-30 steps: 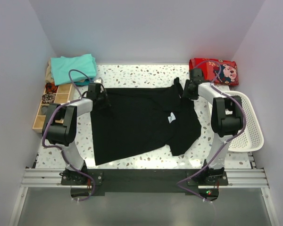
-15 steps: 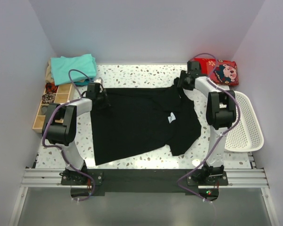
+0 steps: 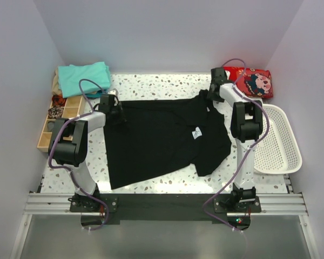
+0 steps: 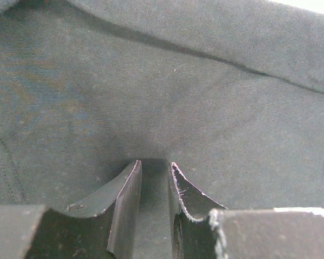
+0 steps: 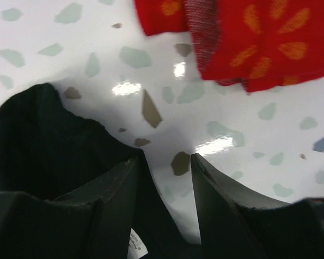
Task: Fold and stack the t-shirts
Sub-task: Flatten out the tshirt
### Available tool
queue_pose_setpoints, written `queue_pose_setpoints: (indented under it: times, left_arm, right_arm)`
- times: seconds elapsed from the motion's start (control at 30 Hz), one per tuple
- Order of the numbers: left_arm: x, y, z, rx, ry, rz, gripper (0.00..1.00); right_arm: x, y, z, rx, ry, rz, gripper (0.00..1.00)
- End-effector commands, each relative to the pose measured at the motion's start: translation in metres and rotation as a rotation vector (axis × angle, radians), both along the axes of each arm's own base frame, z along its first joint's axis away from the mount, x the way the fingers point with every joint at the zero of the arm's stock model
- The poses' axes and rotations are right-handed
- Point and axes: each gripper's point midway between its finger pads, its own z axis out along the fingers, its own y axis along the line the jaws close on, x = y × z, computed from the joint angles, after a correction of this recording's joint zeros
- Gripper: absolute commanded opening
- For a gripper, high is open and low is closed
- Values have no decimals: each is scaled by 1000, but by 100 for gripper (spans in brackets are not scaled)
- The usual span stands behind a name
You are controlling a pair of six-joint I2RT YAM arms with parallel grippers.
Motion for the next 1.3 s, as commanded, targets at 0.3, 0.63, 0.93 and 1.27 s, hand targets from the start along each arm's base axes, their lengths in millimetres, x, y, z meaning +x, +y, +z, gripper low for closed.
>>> queue_pose_setpoints:
  times: [0.3, 0.63, 0.93, 1.27]
  left_arm:
    - [-21, 30, -21, 125, 116, 43, 30]
    - [-21, 20, -22, 75, 101, 15, 31]
    - [-1, -17, 9, -108, -11, -75, 34]
    - [5, -35, 13, -147, -44, -116, 34]
  right_arm:
    - [-53, -79, 3, -308, 98, -230, 45]
    - [-56, -81, 25, -279, 51, -225, 48]
    - [-40, 0, 109, 109, -223, 107, 55]
    - [-67, 74, 66, 483, -78, 303, 52]
